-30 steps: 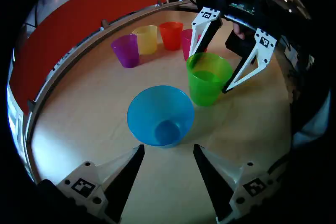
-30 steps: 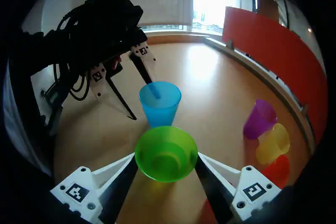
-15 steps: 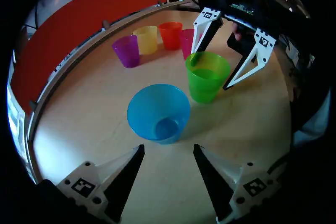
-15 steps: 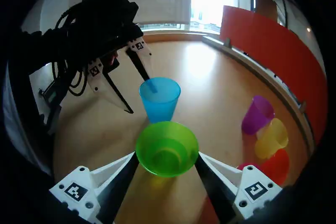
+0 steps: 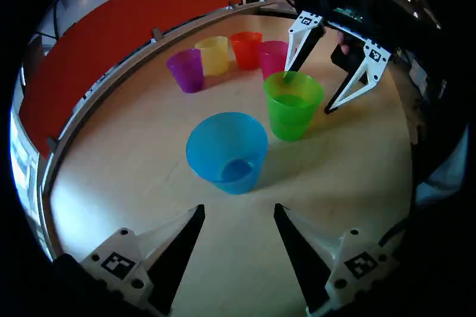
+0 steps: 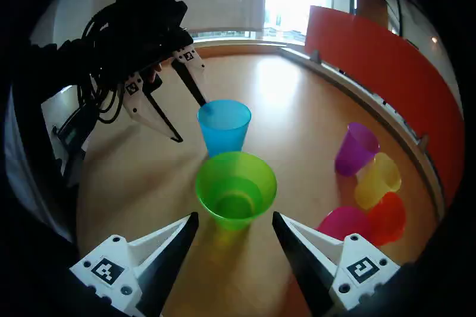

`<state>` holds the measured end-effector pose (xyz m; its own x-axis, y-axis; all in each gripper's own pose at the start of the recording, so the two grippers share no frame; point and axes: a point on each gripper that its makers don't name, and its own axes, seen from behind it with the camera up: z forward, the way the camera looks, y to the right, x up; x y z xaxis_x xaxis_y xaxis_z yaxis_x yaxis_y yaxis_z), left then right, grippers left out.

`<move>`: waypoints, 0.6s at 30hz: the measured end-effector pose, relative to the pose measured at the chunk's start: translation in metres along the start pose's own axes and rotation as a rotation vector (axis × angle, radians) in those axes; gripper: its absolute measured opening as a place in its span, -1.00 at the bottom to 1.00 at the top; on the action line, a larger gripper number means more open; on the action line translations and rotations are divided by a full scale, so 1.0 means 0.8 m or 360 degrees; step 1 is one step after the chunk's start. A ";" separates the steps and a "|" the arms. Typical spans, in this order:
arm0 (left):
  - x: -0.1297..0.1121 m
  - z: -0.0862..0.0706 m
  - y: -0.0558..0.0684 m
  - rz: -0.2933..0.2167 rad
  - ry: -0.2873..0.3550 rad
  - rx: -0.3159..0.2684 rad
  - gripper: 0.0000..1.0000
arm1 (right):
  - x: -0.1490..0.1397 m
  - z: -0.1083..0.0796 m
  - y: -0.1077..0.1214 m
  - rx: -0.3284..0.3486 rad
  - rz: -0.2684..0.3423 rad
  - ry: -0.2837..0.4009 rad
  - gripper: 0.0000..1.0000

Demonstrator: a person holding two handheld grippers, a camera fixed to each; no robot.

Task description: Pour water

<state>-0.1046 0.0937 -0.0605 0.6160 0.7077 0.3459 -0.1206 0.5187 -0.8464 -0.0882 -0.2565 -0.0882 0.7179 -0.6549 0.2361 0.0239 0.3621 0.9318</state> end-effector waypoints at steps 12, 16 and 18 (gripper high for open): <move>-0.009 -0.021 -0.007 -0.0097 0.0034 0.0070 0.72 | -0.015 -0.031 -0.005 -0.0058 0.0018 0.0020 0.93; -0.010 -0.029 -0.012 -0.0142 0.0058 0.0106 0.72 | -0.021 -0.043 -0.003 -0.0090 0.0049 0.0039 0.93; -0.009 -0.032 -0.015 -0.0151 0.0070 0.0129 0.72 | -0.024 -0.049 -0.002 -0.0106 0.0063 0.0049 0.93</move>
<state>-0.0875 0.0702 -0.0636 0.6611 0.6328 0.4031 -0.1217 0.6206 -0.7746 -0.0746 -0.2186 -0.1052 0.7401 -0.6190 0.2629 0.0406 0.4313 0.9013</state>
